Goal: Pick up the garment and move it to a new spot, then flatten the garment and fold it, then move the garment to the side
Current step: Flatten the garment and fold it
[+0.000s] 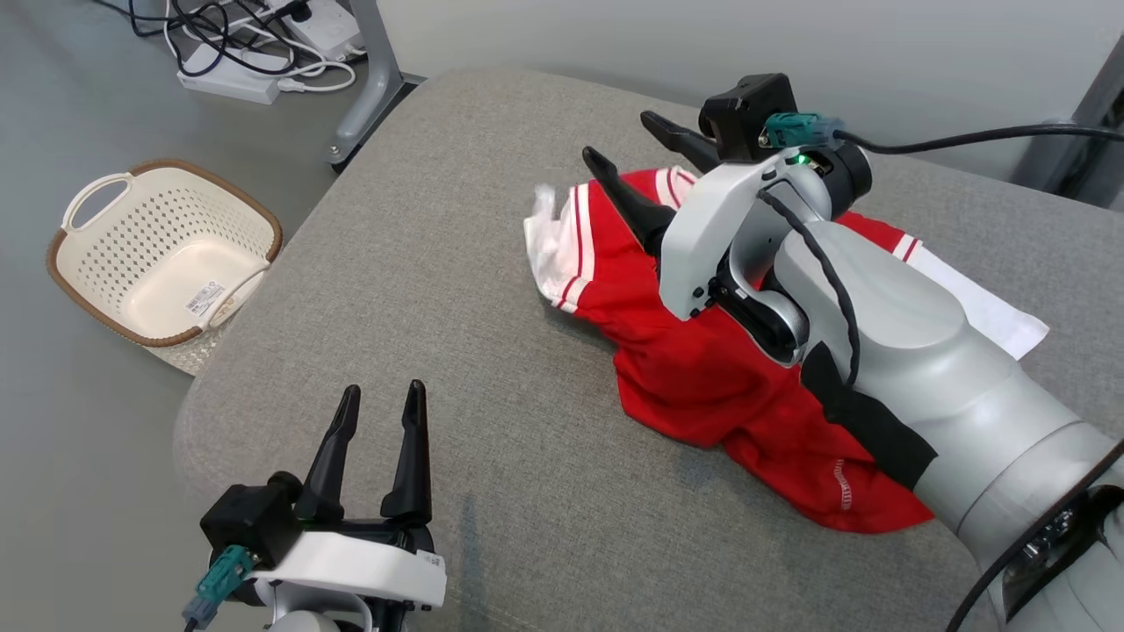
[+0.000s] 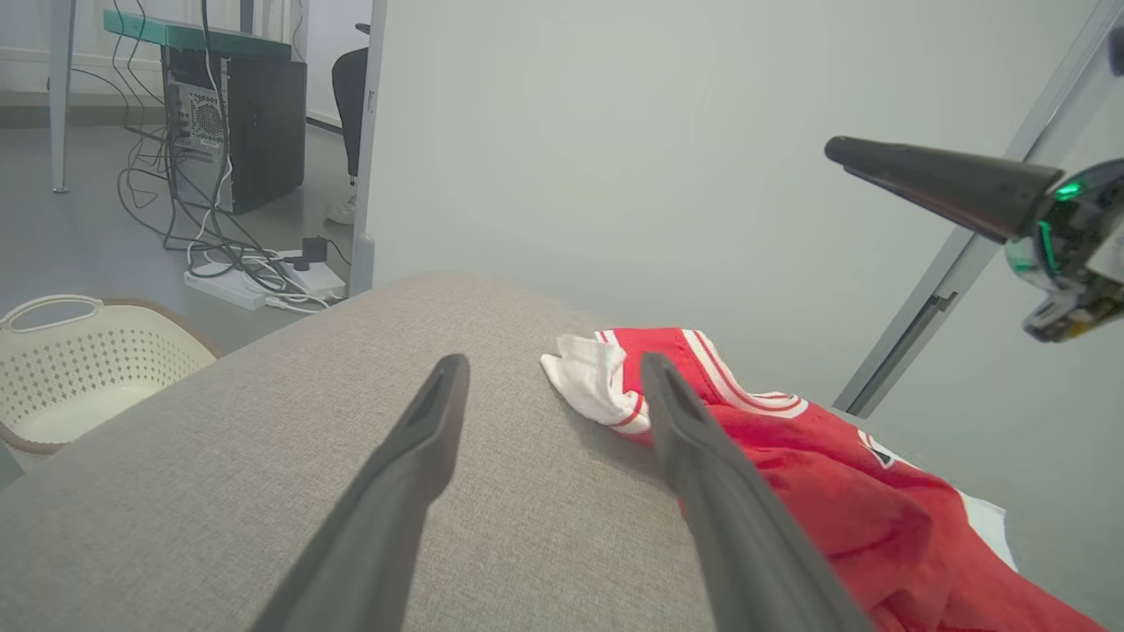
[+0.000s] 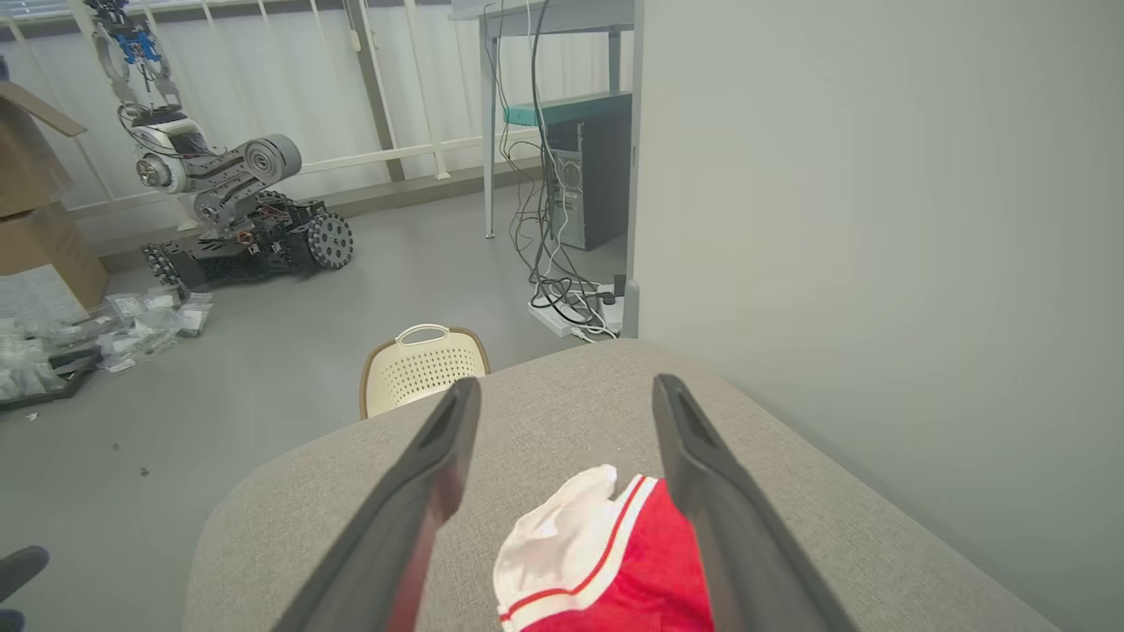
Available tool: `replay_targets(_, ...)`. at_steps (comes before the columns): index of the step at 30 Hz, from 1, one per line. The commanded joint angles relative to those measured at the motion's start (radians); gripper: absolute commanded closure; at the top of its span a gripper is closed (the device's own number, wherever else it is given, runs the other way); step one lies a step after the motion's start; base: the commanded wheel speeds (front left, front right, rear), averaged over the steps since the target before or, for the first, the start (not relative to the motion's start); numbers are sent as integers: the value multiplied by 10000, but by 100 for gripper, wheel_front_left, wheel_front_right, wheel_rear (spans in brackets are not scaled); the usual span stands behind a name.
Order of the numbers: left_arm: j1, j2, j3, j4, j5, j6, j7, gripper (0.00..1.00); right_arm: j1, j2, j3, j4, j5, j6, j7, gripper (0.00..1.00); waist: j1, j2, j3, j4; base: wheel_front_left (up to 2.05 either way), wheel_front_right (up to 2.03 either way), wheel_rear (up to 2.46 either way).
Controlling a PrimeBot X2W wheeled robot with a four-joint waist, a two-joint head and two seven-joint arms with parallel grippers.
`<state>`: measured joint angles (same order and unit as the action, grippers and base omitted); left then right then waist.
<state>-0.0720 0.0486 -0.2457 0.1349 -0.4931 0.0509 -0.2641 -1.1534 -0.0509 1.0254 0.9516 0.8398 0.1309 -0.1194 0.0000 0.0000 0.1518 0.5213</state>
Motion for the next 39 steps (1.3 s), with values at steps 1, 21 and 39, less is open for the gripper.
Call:
replay_targets(1, -8, 39, 18, 36, 76, 1, 0, 0, 123, -16, 122, 74, 168, -4, -80, 0, 0, 0, -123, -76, 0, 0, 0)
replay_targets(21, -355, 45, 908, 168, 875, -488, 0, 0, 3088, -2515, -2740, -1723, -1020, -4, -1464, 0, 0, 0, -1469, -2895, 0, 0, 0)
replay_targets(39, 466, 47, 1391, 21, 982, -623, 0, 0, 9183, -657, -8794, -6340, -6516, -4, -1454, 0, 0, 0, -1402, -4249, 0, 0, 0)
